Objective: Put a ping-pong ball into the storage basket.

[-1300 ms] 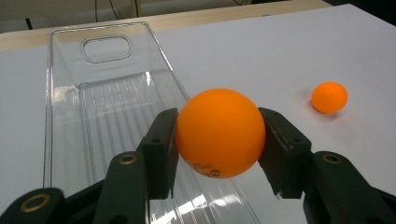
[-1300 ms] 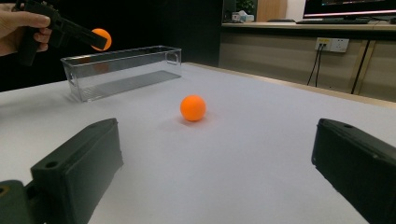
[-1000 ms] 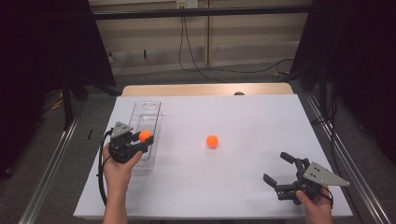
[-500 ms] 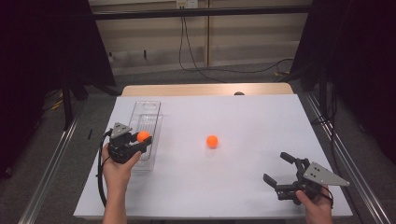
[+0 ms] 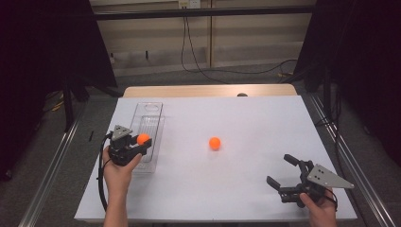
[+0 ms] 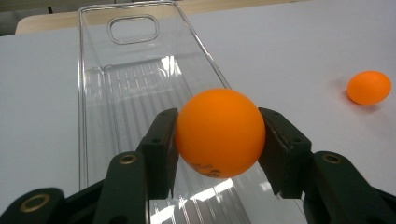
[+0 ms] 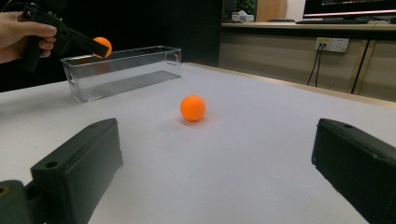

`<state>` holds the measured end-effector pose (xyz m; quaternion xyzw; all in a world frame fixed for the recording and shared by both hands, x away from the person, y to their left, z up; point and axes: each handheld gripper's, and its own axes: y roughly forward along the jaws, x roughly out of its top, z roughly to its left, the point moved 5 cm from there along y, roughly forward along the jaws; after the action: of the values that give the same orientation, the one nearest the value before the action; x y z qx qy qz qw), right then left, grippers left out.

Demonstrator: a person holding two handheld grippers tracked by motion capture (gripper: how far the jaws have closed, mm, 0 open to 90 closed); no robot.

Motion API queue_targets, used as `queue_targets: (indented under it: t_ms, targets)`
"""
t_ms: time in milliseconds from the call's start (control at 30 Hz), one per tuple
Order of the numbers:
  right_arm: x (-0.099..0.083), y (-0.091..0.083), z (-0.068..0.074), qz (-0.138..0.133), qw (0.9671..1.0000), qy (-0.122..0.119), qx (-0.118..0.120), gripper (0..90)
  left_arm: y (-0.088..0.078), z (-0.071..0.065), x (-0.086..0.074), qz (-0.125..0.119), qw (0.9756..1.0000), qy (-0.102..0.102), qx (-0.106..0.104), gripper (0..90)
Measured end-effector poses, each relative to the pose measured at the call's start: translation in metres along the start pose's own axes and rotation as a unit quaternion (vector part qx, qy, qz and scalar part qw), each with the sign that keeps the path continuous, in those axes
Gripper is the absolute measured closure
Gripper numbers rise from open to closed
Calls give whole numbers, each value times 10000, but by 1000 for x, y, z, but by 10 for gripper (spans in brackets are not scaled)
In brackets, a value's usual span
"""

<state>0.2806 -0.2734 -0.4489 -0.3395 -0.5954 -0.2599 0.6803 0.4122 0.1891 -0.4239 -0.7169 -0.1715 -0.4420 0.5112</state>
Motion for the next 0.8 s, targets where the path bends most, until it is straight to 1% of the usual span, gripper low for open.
queue_targets:
  t_ms: [433,467,800]
  targets:
    - [0,0,0,0,10000,0,1,11,2,4,-4,62,9999,-17,91,509]
    - [0,0,0,-1,10000,1,1,11,2,4,-4,56,9999,-43,94,509]
    - [0,0,0,0,10000,1,0,11,2,5,-5,75,9999,2,141,509]
